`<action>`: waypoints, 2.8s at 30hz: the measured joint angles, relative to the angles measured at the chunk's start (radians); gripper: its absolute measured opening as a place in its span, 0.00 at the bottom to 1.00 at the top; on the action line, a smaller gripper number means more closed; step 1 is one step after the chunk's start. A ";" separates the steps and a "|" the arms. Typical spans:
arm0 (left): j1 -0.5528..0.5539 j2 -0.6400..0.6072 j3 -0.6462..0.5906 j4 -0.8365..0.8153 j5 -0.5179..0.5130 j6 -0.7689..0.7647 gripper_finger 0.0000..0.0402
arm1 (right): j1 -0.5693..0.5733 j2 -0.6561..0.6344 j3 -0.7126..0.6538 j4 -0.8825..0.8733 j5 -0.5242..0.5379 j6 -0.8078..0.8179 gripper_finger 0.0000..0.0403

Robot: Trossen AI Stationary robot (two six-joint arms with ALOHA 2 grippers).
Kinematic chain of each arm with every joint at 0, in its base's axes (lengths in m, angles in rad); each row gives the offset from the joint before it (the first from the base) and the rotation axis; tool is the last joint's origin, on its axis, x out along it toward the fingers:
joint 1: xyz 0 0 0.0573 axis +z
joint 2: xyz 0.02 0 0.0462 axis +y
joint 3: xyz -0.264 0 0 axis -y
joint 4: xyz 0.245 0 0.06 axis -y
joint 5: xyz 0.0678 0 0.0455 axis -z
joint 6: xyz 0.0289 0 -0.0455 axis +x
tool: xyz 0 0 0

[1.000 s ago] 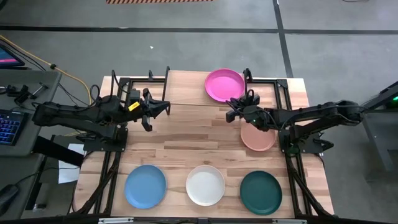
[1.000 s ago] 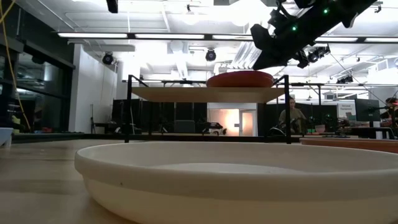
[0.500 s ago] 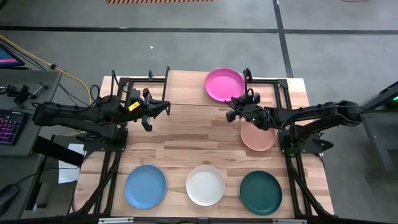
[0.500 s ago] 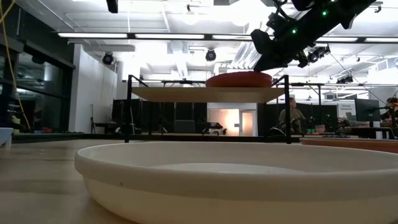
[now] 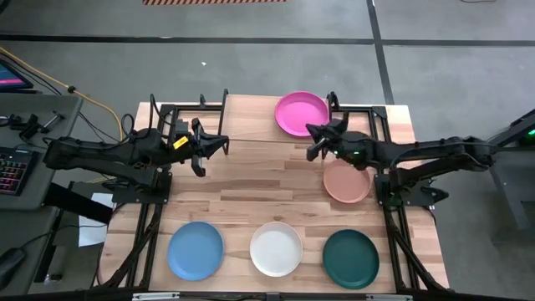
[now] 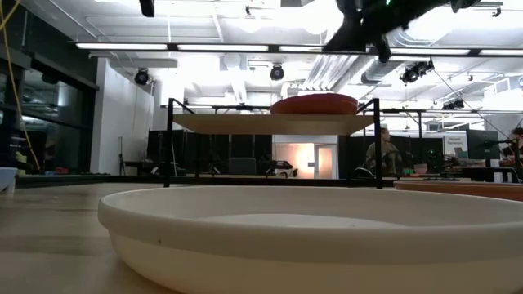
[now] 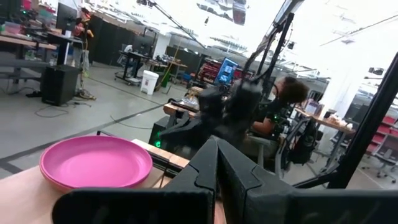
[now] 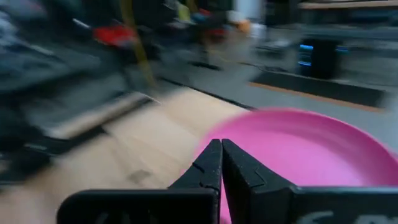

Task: Place and stack plates onto a shelf
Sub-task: Put the brown plate on the shelf

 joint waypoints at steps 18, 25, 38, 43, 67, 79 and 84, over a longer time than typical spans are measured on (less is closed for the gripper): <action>0.000 0.000 0.000 -0.057 0.049 0.000 0.00 | 0.163 -0.260 0.000 0.032 -0.351 0.133 0.01; 0.000 0.000 0.000 -0.059 0.049 0.000 0.00 | 0.230 -0.208 0.000 -0.211 -0.420 0.307 0.17; 0.000 0.000 0.000 -0.087 0.048 -0.009 0.00 | 0.317 -0.058 0.000 -1.033 -0.450 0.592 0.43; 0.000 0.000 0.000 -0.087 0.048 -0.009 0.00 | 0.317 0.055 0.000 -1.013 -0.453 0.586 0.43; 0.000 0.000 0.000 -0.087 0.047 -0.010 0.00 | 0.282 0.431 0.001 -0.935 -0.574 0.674 0.30; 0.000 0.000 0.000 -0.094 0.047 -0.010 0.00 | 0.316 0.329 0.049 -1.016 -0.636 0.643 0.01; 0.000 0.000 0.000 -0.095 0.047 -0.010 0.00 | 0.356 0.251 0.188 -1.116 -0.644 0.547 0.00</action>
